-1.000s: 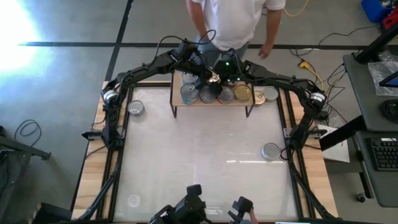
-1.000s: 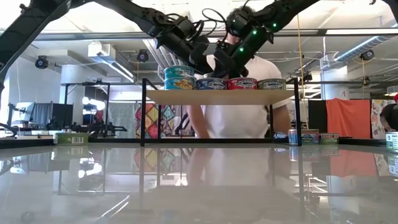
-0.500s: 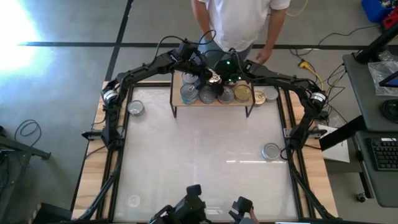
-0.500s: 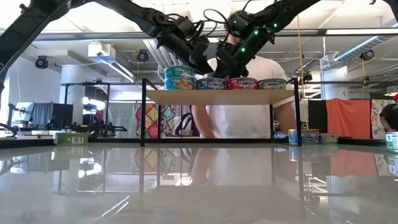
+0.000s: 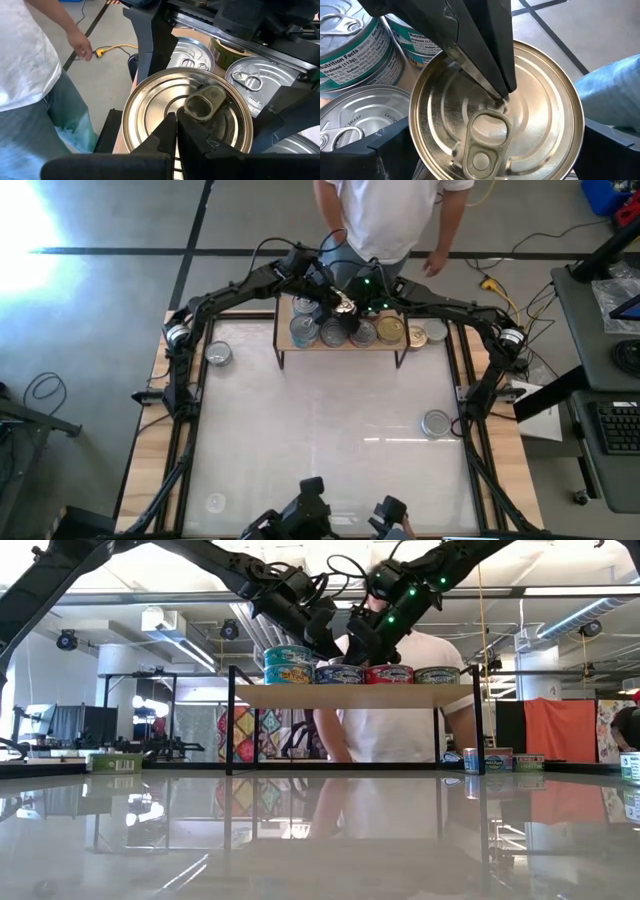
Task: Stack canned seafood by type on shelf
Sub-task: Stack the middle blue-pink tuna can on top of the blue tuna can on the shelf
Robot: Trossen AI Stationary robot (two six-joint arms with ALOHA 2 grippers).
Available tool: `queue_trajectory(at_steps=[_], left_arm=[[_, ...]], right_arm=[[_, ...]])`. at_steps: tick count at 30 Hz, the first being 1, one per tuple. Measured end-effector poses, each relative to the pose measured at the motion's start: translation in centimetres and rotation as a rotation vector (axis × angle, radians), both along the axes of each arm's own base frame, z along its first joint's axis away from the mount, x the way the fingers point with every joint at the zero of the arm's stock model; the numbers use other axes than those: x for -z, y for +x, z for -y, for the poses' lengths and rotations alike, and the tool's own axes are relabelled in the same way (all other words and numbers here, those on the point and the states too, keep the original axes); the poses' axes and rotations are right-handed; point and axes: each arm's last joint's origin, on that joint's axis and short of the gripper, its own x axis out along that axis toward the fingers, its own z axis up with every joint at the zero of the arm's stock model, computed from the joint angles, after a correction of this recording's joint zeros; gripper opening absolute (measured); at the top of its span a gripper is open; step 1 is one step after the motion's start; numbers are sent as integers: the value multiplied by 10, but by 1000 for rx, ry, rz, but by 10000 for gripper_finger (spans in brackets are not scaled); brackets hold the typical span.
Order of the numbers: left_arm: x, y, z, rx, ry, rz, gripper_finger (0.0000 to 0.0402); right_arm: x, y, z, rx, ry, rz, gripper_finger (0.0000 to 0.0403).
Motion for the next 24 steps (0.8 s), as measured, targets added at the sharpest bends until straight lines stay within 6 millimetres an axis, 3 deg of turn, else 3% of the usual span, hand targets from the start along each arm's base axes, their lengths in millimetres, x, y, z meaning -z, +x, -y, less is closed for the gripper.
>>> queue_trajectory(at_steps=[24], left_arm=[[0,0,0,-1,-1,-1,0]], right_arm=[[1,0,-1,-10,17,4,397]])
